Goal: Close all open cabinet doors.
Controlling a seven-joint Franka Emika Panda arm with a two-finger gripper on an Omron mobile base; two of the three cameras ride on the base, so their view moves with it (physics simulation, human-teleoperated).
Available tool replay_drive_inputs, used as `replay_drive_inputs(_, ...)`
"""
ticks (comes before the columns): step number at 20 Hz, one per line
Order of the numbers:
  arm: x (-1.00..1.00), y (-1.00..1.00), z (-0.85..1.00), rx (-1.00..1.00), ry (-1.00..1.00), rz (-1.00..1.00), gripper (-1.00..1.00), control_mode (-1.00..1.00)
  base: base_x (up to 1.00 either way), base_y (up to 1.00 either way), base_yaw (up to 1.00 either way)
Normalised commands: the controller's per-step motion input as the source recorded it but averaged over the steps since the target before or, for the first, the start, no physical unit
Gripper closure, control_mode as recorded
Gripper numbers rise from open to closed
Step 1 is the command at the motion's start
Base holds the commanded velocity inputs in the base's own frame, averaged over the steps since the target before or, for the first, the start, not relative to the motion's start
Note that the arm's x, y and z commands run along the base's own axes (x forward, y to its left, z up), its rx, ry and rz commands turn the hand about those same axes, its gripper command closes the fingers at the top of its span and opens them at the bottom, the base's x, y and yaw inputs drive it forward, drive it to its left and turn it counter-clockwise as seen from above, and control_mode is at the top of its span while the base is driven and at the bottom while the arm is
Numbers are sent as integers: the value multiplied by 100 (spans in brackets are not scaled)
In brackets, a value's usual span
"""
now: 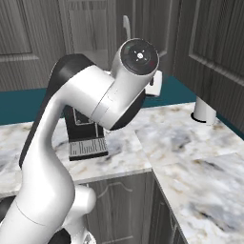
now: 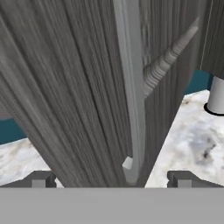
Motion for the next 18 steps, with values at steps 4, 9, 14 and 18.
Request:
replay_drive_inputs(4, 36, 33, 0, 0, -13, 0, -100, -100, 0, 0, 0)
replay_drive_inputs(9, 35, 35, 0, 0, -10, 0, -100, -100, 0, 0, 0)
replay_drive_inputs(14, 42, 27, 10, 0, 0, 0, -100, -100, 0, 0, 0)
replay_drive_inputs(18, 47, 23, 23, 0, 2, 0, -100, -100, 0, 0, 0)
